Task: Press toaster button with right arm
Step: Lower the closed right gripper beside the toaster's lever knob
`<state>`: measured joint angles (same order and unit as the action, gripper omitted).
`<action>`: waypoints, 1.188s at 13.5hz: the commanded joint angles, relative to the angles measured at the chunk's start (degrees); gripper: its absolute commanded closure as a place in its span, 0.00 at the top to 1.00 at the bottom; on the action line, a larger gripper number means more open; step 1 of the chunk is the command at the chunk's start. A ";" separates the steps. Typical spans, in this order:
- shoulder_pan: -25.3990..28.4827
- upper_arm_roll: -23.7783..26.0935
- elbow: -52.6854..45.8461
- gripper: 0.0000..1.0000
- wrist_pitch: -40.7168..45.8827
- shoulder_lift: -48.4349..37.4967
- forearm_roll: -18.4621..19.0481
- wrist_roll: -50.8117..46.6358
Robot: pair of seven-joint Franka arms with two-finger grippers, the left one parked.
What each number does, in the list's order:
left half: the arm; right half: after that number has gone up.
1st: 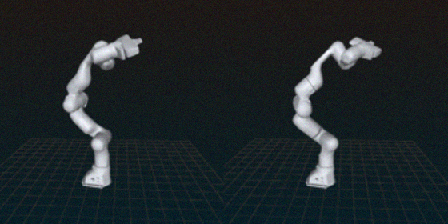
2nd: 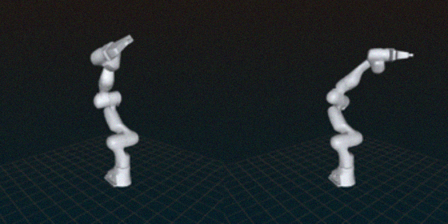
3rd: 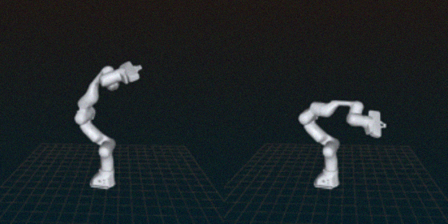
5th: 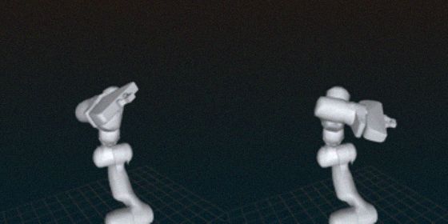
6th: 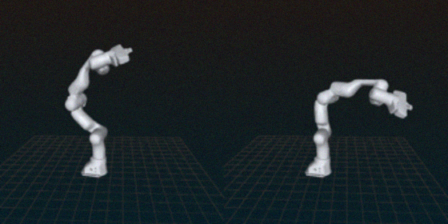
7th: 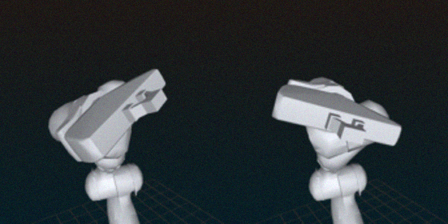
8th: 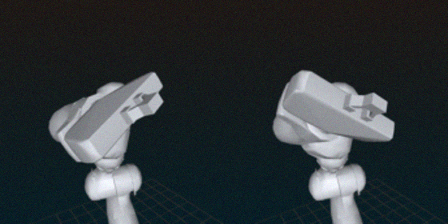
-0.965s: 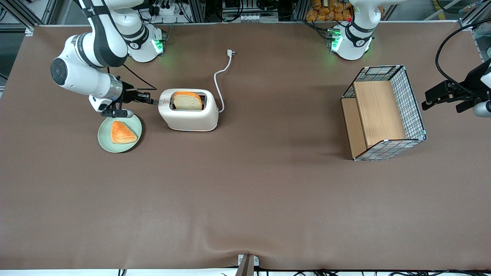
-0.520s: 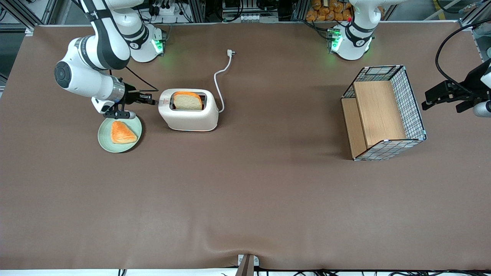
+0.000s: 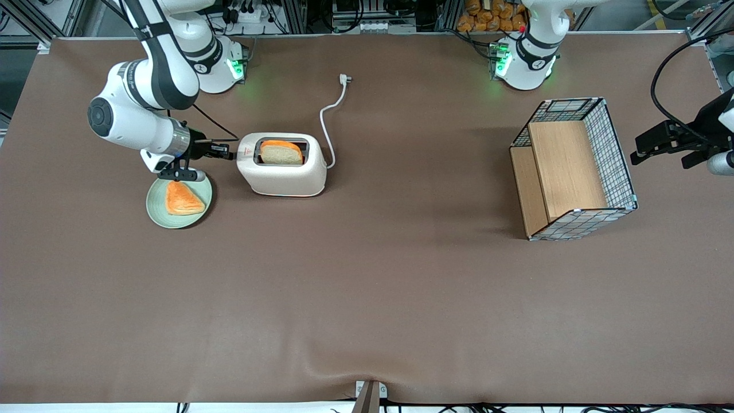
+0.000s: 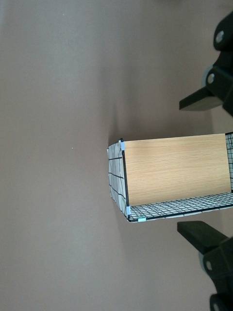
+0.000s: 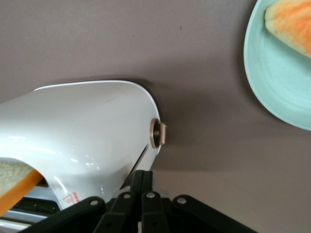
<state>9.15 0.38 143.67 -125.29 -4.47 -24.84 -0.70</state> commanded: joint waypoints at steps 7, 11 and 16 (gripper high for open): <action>2.01 -0.21 2.67 0.00 -6.80 1.48 -1.52 1.05; 2.36 -0.12 3.81 0.00 -9.18 2.18 -1.52 1.05; 2.72 -0.12 3.90 0.00 -9.62 2.44 -2.48 2.63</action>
<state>10.57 0.38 145.97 -131.33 -2.67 -24.90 -1.01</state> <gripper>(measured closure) 0.991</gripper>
